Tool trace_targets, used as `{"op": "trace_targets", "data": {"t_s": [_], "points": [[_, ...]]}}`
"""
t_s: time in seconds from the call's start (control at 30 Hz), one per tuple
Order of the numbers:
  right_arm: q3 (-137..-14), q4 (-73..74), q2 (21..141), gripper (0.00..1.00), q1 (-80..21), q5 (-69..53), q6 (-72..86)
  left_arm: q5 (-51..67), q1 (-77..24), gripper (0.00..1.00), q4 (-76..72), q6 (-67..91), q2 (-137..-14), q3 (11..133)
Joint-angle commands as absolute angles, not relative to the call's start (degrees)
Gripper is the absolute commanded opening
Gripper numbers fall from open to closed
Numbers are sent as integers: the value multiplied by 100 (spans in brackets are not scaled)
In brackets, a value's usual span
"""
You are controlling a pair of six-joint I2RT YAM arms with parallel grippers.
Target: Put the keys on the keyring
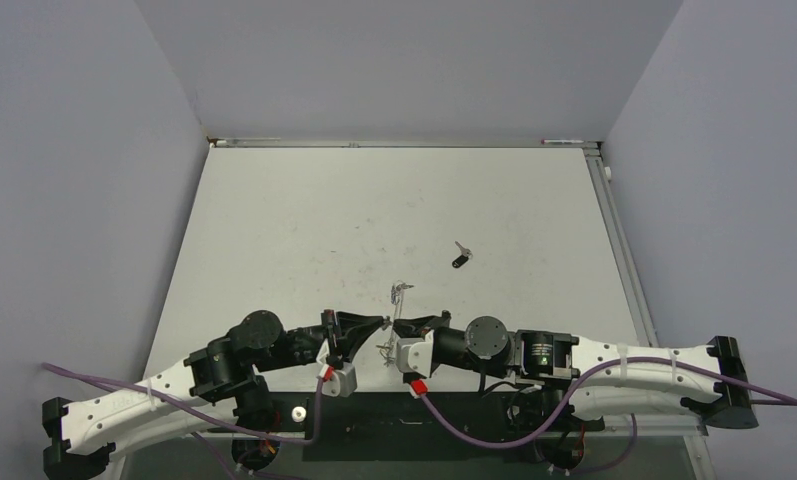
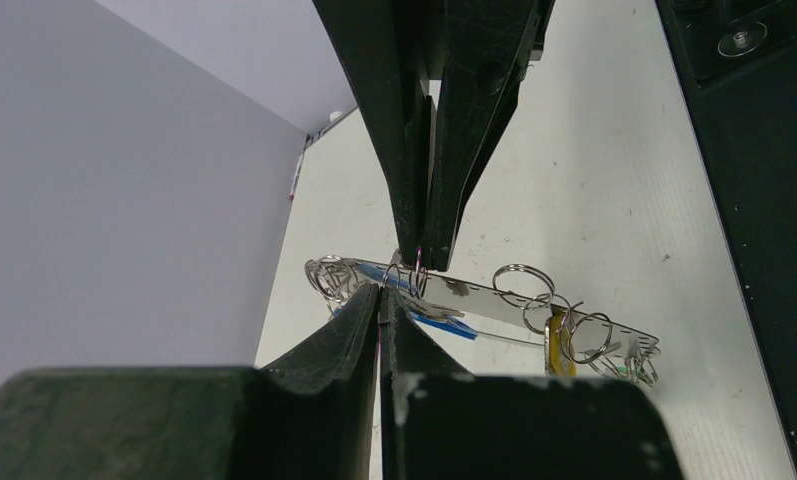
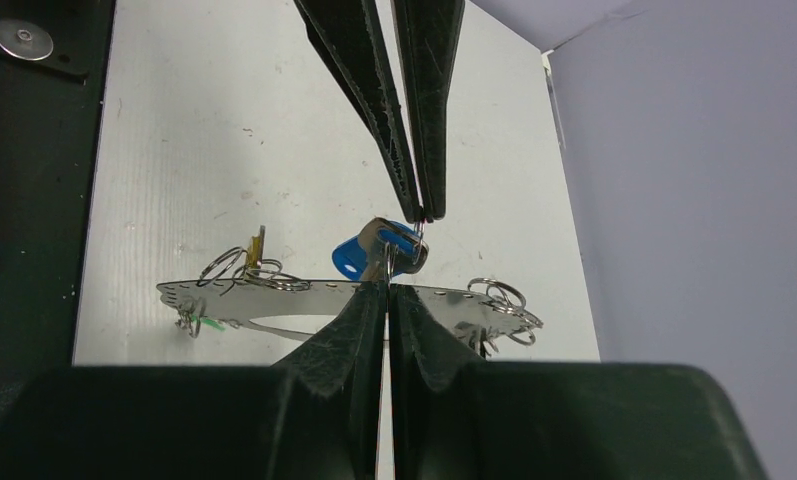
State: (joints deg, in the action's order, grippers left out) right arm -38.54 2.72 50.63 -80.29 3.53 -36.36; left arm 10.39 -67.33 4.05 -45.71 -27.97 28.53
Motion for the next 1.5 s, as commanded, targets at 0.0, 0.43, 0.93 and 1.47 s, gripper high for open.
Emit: {"op": "trace_targets", "data": {"t_s": [0.0, 0.43, 0.93, 1.47], "points": [[-4122, -140, 5019, 5, -7965, 206, -3513, 1201, -6697, 0, 255, -4618, -2763, 2874], [-4157, -157, 5077, 5, -7856, 220, -3422, 1333, -6697, 0, 325, -4648, -2773, 2866], [-4273, -34, 5008, 5, -7770, 53, -3159, 1298, -6697, 0, 412, -4717, -2804, 2839], [-4359, 151, 5027, 5, -7757, -124, -3076, 1171, -6715, 0, 417, -4833, -2827, 2791]]}}
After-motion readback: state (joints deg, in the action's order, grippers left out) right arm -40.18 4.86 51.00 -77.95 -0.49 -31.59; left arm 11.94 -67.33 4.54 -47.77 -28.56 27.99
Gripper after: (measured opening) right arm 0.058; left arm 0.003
